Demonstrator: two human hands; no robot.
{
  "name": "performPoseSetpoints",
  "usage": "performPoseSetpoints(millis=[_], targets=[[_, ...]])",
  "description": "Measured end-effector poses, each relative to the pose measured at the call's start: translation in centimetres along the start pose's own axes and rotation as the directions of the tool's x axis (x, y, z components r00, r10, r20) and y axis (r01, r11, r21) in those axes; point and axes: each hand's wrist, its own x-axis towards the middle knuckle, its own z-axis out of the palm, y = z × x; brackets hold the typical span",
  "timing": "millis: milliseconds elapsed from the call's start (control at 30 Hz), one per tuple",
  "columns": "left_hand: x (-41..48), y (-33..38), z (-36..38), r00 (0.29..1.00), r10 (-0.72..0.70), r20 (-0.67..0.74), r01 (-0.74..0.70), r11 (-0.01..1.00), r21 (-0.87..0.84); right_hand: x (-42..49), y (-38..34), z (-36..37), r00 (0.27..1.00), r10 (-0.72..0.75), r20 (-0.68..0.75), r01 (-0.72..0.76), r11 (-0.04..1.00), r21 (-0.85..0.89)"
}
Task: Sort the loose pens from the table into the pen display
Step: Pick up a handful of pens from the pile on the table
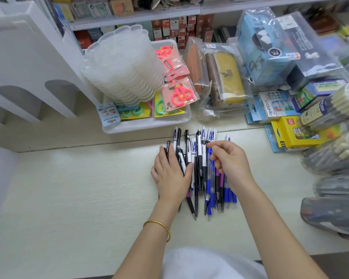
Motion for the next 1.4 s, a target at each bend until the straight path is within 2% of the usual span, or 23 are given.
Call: performPoseSetpoints(millis=[333,533,633,800,900,1133,1400], targets=[[0.4,0.7,-0.5,0.997,-0.078,0.021,0.079,0.995,-0.058,0.2,0.2,-0.1,1.0,-0.008,0.009,0.008,1.0,-0.013],[0.2,-0.2,0.0,0.997,0.005,-0.083,-0.008,1.0,-0.029,0.3,0.1,-0.2,1.0,-0.006,0.004,0.006,1.0,-0.006],[0.3,-0.8,0.1,0.997,0.056,-0.056,-0.056,0.998,-0.004,0.2,0.0,0.0,1.0,-0.001,0.021,0.001,1.0,0.007],[0.7,-0.7,-0.3,0.996,0.008,-0.09,-0.011,0.999,-0.037,0.1,-0.1,0.2,0.999,0.0,0.033,0.0,1.0,0.006],[0.9,-0.5,-0.8,0.999,-0.017,-0.033,0.016,0.999,-0.031,0.1,-0.1,0.2,0.999,-0.002,0.032,0.002,1.0,0.004],[1.2,-0.3,-1.2,0.998,-0.058,-0.001,0.058,0.997,-0.059,-0.2,-0.1,0.4,1.0,0.002,0.027,-0.002,1.0,0.009],[1.3,0.0,-2.6,0.992,-0.082,0.093,0.075,0.994,0.075,-0.7,0.0,0.1,1.0,-0.015,0.02,0.015,1.0,0.0]])
